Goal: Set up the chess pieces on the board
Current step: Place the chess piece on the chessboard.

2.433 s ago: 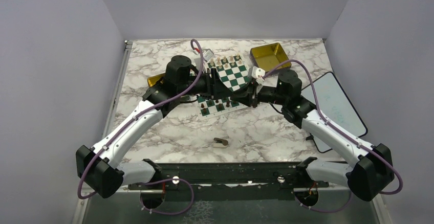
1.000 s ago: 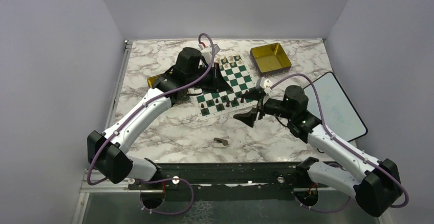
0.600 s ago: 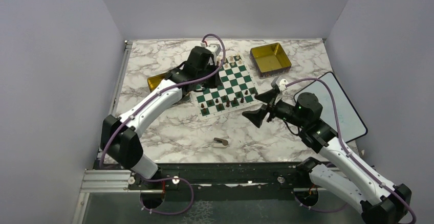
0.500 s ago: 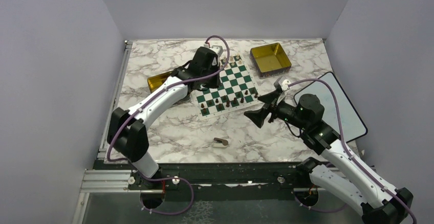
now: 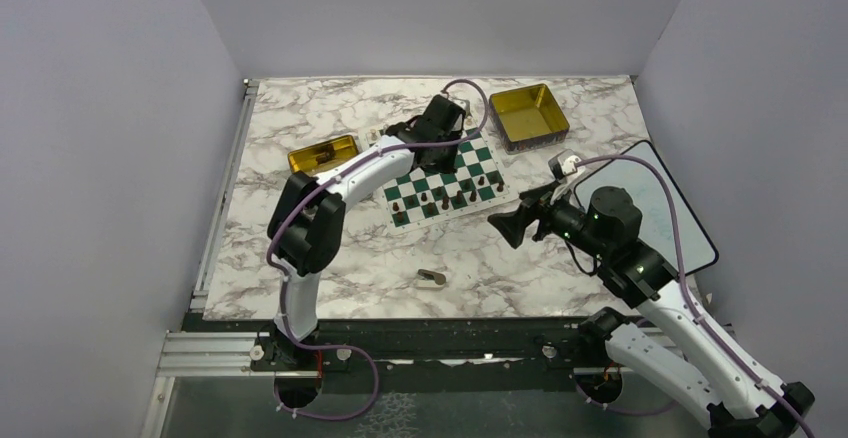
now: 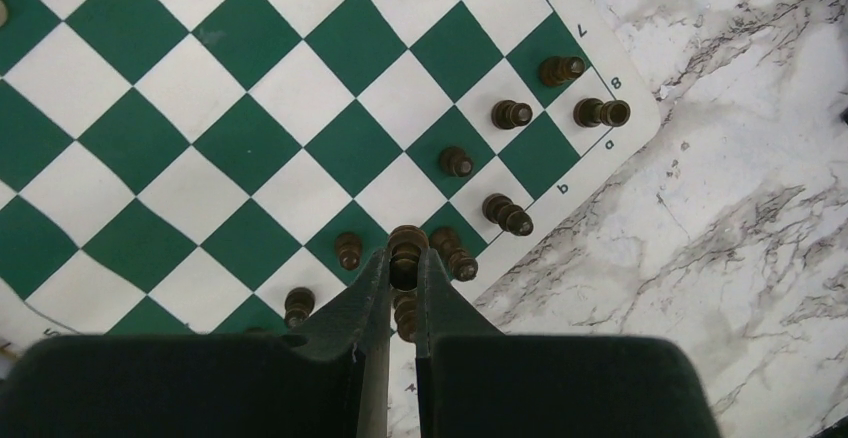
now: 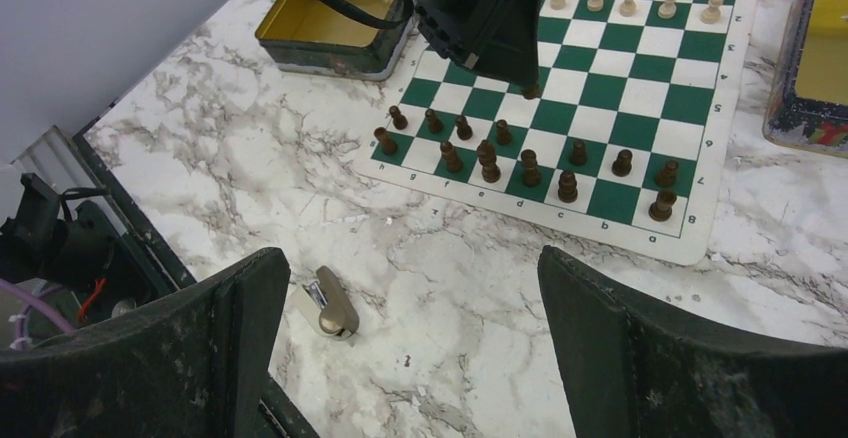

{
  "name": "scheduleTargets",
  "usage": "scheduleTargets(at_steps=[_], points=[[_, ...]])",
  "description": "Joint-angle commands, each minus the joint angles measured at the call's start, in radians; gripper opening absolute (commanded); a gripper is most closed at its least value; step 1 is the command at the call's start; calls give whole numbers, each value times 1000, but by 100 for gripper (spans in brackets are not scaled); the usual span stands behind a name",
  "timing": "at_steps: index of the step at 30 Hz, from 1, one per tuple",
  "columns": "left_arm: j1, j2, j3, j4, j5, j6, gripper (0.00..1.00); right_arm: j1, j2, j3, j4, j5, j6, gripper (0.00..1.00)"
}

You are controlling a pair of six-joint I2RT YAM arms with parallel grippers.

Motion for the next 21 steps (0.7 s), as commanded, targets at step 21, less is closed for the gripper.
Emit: scheduleTargets(at_steps=[21], points=[[-49,164,116,-59,-47,14,11,4,-51,44,-74,77,43,100]])
